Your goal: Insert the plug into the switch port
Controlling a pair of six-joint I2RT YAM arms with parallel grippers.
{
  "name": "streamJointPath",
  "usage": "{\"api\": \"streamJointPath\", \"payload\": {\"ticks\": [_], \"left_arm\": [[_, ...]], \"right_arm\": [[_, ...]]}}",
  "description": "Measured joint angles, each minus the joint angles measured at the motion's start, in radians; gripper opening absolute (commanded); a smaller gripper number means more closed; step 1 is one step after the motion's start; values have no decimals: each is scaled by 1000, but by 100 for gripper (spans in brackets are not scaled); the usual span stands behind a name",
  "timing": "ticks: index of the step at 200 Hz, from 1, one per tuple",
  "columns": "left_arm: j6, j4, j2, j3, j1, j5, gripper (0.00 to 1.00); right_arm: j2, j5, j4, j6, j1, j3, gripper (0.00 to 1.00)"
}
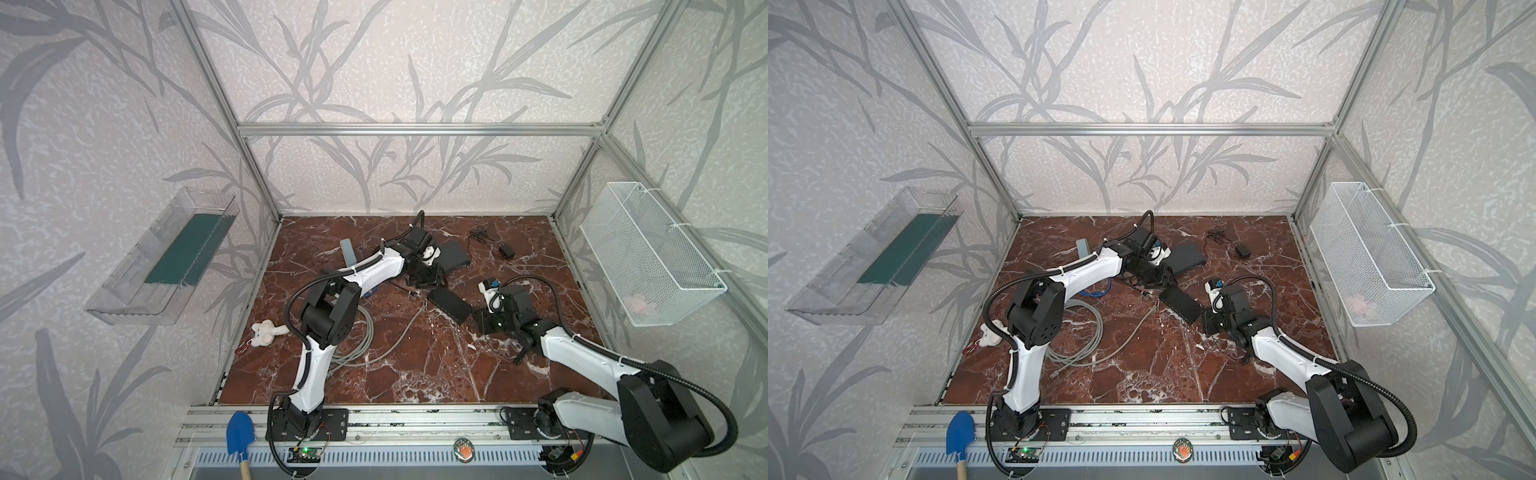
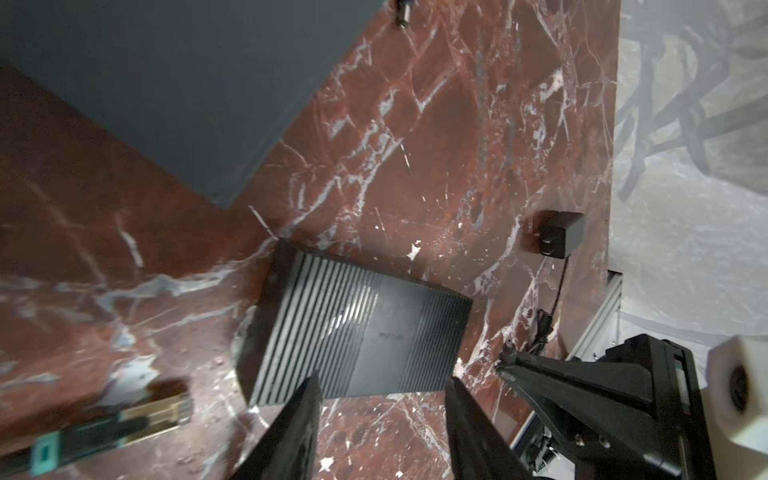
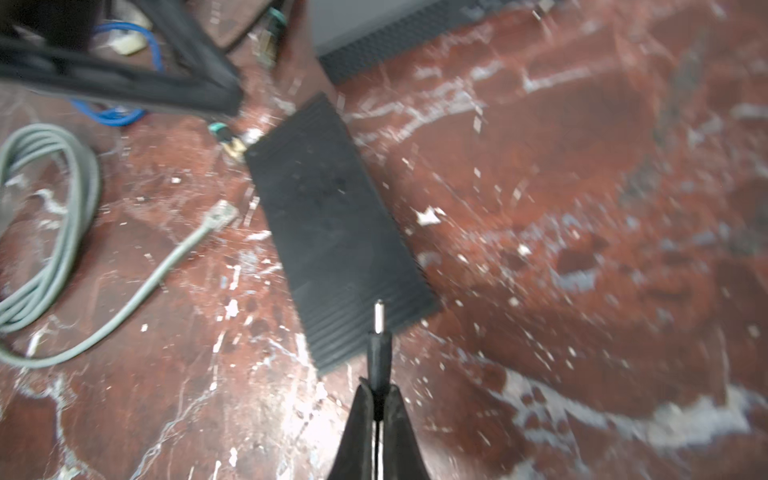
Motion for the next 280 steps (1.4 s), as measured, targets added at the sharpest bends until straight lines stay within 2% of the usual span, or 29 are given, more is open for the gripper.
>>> {"api": "streamJointPath", "payload": {"ticks": [49,111,214,280], "left_arm": [[90,-71,44,102,-6,-79,54],[157,-122,108,105,-6,-105,56],[271,-179,221,246,-8,-32,56],[349,-259,296,356,-6,-5,55]], "right_arm": [[11,53,-32,76,19,-10,7],[93,62,-38,94,63,-11,6],[137,6,28,82,80,-15,5],[139,-22,27,16,85,-15,5]]}}
